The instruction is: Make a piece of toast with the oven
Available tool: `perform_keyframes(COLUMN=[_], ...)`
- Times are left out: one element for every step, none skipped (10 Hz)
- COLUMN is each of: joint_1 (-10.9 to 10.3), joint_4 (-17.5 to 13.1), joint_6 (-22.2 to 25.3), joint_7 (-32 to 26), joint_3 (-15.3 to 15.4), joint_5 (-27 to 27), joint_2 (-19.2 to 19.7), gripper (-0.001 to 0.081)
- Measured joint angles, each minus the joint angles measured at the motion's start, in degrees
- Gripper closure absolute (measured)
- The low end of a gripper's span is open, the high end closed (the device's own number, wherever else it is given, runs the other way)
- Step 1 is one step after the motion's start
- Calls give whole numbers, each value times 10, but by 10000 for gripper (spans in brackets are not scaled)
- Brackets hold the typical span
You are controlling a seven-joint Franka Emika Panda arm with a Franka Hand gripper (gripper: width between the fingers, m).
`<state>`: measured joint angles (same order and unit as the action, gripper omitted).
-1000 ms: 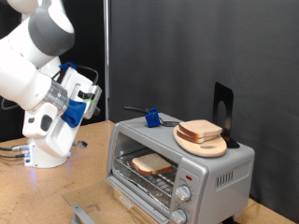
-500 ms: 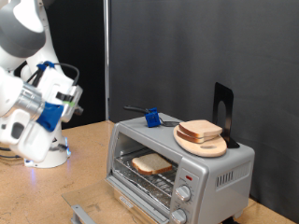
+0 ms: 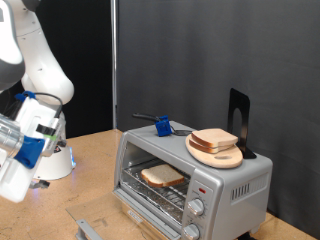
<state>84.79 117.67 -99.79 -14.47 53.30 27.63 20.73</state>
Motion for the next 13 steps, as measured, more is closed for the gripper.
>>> perform_keyframes(joint_1=[0,-1,-1,-1,-3,-9,-19,-28,-35,-41,-44,-45,-44], joint_4=[-1,-3,-2,-2,-2,-1,3,12,23,32,38,44,52], joint_6=[-5,-10,-10,-6,5,7,-1,-19,-38,-48,-54,-62,-71], joint_7=[-3,-5,-4,6,27,52,74,89,95,96,93,81,62], joint_3=[-3,-3,-3,-4,-8,-14,-21,-27,-29,-31,-31,-32,-33], joint_5=[-4,-5,-5,-5,-15,-32,-47,-55,-55,-55,-55,-55,-55], joint_2=[10,17,17,17,18,19,21,22,26,35,43,50,56], gripper=[124,124,124,124,124,124,124,124,124,124,124,124,124])
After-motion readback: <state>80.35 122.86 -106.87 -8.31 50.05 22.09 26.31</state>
